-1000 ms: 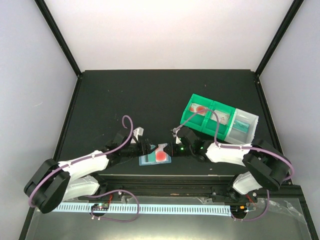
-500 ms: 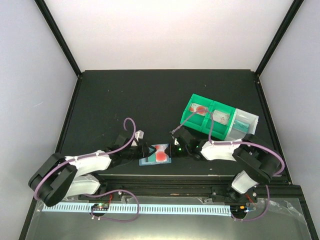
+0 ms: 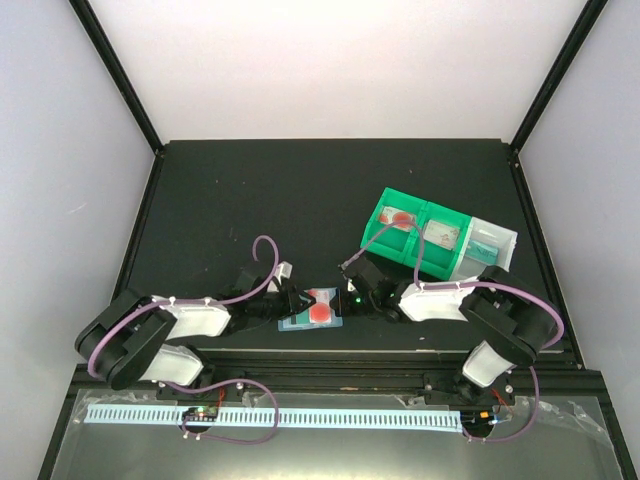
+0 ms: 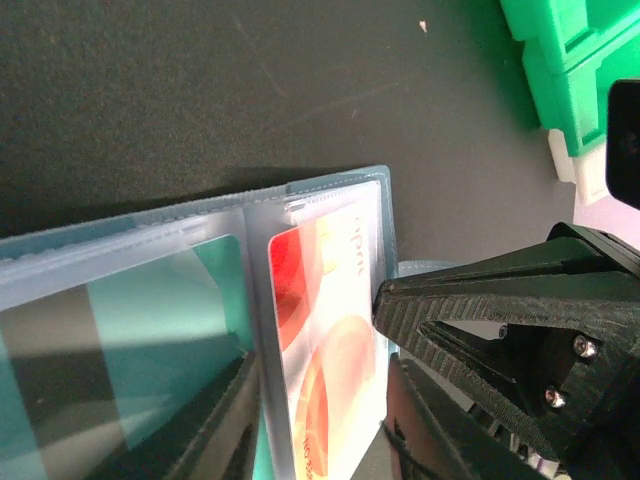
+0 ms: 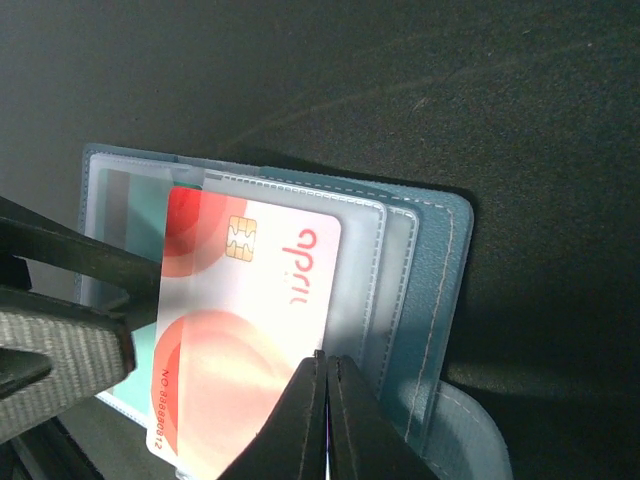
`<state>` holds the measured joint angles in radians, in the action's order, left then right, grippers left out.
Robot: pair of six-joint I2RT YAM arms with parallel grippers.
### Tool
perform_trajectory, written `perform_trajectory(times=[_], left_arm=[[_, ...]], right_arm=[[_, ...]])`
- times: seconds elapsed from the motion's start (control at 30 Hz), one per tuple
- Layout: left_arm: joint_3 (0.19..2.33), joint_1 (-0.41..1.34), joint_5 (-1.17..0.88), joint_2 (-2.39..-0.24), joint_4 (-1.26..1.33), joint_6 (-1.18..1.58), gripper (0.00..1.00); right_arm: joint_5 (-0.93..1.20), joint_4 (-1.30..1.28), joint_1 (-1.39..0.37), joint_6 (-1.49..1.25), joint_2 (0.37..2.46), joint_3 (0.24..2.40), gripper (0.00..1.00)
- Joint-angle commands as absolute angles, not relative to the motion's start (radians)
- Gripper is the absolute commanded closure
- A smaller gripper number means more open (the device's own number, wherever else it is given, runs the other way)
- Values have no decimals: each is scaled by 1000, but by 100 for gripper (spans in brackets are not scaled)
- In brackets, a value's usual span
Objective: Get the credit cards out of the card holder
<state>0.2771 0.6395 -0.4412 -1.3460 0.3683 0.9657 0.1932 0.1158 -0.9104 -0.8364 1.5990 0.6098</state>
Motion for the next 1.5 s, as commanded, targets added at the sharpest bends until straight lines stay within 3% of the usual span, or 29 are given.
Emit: perform_trajectory(times=[0.0, 0.33, 0.87, 1.47], left_arm=[[265, 648, -478, -1394, 427, 993, 68], [258, 649, -491, -1401, 448, 991, 98], [238, 639, -470, -1289, 325, 966, 99], [203, 617, -306, -936, 85, 1012, 98]], right_arm=[[170, 84, -922, -837, 1618, 588, 95], [163, 86, -922, -839, 1617, 578, 95], [152, 80, -922, -829, 1611, 575, 95], [182, 85, -922, -816, 1512, 589, 92]])
